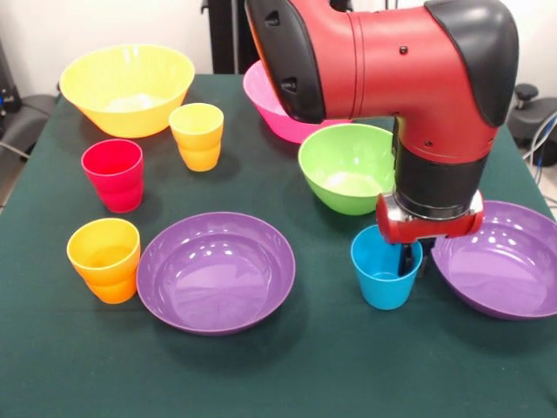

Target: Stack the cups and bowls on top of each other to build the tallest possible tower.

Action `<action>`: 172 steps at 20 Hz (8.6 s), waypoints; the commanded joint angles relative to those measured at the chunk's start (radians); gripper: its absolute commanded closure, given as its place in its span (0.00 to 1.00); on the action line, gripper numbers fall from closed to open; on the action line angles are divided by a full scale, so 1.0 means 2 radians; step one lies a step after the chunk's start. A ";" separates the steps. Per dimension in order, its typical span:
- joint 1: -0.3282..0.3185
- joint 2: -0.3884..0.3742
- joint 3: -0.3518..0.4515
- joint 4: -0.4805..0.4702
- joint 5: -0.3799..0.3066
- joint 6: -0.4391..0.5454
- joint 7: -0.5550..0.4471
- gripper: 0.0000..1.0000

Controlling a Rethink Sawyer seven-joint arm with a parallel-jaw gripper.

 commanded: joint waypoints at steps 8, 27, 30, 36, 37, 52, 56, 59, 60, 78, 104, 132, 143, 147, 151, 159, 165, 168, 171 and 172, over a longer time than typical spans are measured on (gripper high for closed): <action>-0.027 0.024 -0.001 -0.009 -0.052 0.000 -0.051 1.00; -0.058 -0.003 0.005 0.029 -0.104 -0.023 -0.088 1.00; -0.063 -0.005 0.006 0.025 -0.112 -0.016 -0.092 1.00; -0.076 -0.008 0.010 0.026 -0.128 -0.011 -0.103 1.00; -0.076 -0.009 0.009 0.027 -0.130 -0.010 -0.102 1.00; -0.052 -0.003 0.007 0.055 -0.121 -0.027 -0.010 1.00; -0.039 0.001 -0.001 0.056 -0.117 -0.032 0.017 1.00; -0.029 0.002 -0.008 0.057 -0.113 -0.035 0.035 1.00; -0.027 0.002 -0.010 0.058 -0.113 -0.038 0.038 1.00; -0.028 0.005 -0.015 0.082 -0.094 -0.072 0.043 1.00; -0.027 0.013 -0.020 0.068 -0.068 -0.039 0.036 0.00; -0.025 -0.089 -0.024 0.104 -0.043 0.041 0.017 0.00; -0.038 -0.200 -0.025 0.218 -0.015 0.034 0.011 0.00; -0.045 -0.244 -0.025 0.267 0.000 0.024 0.018 0.00; -0.041 -0.291 -0.030 0.331 0.018 0.000 0.041 0.00; -0.007 -0.356 -0.048 0.463 0.074 -0.078 0.125 0.00; 0.032 -0.346 -0.057 0.500 0.097 -0.133 0.165 0.00; 0.048 -0.339 -0.063 0.508 0.104 -0.155 0.186 0.00; 0.068 -0.320 -0.071 0.511 0.107 -0.192 0.212 0.00; 0.072 -0.316 -0.073 0.509 0.107 -0.197 0.217 0.00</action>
